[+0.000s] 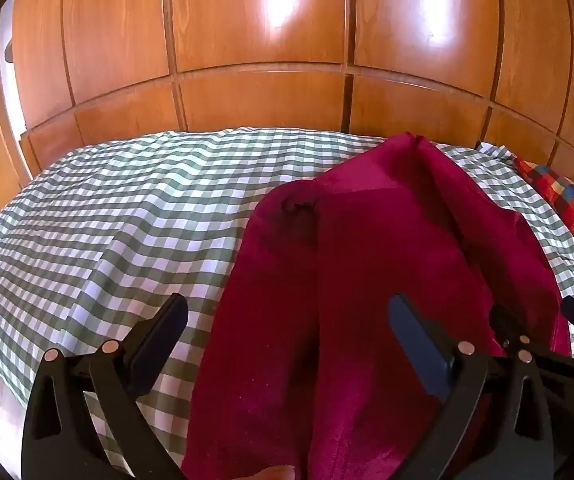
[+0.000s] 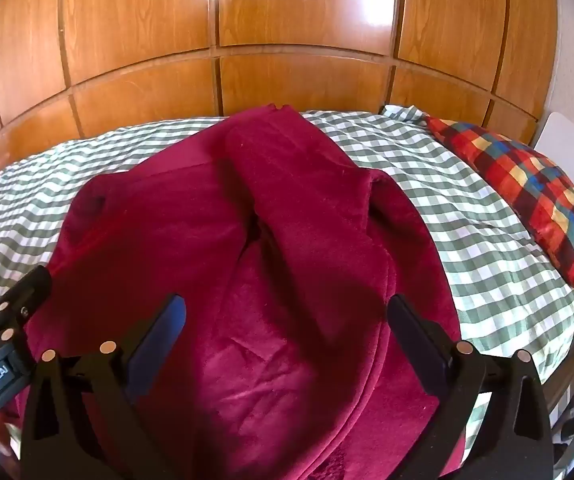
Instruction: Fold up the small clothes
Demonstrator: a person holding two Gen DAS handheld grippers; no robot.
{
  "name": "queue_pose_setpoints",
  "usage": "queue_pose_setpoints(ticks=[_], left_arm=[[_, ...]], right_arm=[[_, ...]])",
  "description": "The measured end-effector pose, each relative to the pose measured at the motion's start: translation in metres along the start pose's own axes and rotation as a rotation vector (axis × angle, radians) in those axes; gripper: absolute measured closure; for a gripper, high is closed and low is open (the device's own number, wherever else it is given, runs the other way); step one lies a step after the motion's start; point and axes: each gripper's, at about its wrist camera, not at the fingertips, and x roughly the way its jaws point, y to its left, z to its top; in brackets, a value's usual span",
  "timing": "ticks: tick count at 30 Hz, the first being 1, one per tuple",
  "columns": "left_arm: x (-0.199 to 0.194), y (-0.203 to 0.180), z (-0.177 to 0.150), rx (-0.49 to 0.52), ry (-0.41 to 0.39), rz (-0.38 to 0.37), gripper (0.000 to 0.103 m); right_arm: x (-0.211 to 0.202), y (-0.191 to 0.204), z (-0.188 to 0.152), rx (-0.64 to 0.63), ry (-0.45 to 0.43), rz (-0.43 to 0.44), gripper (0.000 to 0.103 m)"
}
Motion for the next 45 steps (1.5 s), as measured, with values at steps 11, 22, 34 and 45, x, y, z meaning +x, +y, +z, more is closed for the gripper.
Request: queue_pose_setpoints(ticks=[11, 22, 34, 45], left_arm=[[-0.005, 0.001, 0.001, 0.002, -0.017, 0.010, 0.003], [-0.005, 0.008, 0.003, -0.025, -0.012, 0.018, 0.003], [-0.007, 0.009, 0.004, -0.031, -0.012, 0.015, 0.003], [-0.009, 0.006, 0.002, -0.032, -0.014, 0.018, 0.003]], right_arm=[[0.000, 0.005, -0.001, -0.008, 0.001, -0.018, 0.003], [-0.002, 0.002, -0.002, -0.004, -0.005, -0.008, 0.003], [-0.001, 0.006, -0.006, -0.012, -0.004, -0.012, 0.003], [-0.002, 0.001, -0.005, -0.011, -0.003, -0.012, 0.003]])
